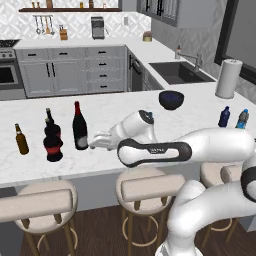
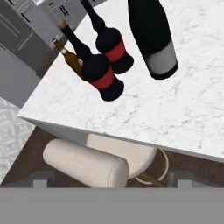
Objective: Move the plastic bottles in the middle to the plastics group, and the glass bottles in the middle to the glass group.
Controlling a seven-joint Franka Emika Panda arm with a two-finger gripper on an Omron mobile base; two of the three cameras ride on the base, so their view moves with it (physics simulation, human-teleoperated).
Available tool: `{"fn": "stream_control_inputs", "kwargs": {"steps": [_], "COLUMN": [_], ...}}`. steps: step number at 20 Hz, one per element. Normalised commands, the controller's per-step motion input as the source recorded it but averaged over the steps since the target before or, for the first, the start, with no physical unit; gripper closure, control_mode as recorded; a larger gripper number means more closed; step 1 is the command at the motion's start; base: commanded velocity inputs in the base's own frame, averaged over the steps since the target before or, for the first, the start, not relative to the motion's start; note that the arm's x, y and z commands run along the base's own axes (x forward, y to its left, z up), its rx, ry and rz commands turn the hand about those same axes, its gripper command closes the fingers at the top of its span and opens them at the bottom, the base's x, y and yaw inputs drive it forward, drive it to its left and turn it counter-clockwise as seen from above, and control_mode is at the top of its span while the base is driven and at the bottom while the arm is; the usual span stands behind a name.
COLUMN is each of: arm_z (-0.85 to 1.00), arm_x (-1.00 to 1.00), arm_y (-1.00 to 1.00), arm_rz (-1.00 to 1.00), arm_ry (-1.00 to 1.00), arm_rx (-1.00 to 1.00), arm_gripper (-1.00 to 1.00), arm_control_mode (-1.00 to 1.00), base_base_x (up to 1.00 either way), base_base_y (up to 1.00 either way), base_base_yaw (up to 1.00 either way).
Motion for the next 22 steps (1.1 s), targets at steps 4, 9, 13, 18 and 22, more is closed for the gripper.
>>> {"fn": "stream_control_inputs", "kwargs": {"steps": [4,9,13,18,22], "arm_z": [0.67,-0.10,-0.02,0.07,0.14], "arm_x": [-0.01,-0.18,-0.02,0.48,0.96], "arm_y": [-0.34,-0.80,-0.95,-0.99,-1.00], "arm_rz": [0.03,0.00,0.01,0.00,-0.04], "arm_ry": [0.11,-0.06,-0.18,0.02,0.16], "arm_rx": [-0.12,-0.25,-0.06,-0.08,-0.08], "arm_gripper": [-1.00,-1.00,-1.00,-1.00,-1.00], "arm_control_mode": [-1.00,-1.00,-1.00,-1.00,-1.00], "base_base_x": [0.00,0.00,0.00,0.00,0.00], "base_base_y": [0.00,0.00,0.00,0.00,0.00], "base_base_yaw": [0.00,0.00,0.00,0.00,0.00]}}
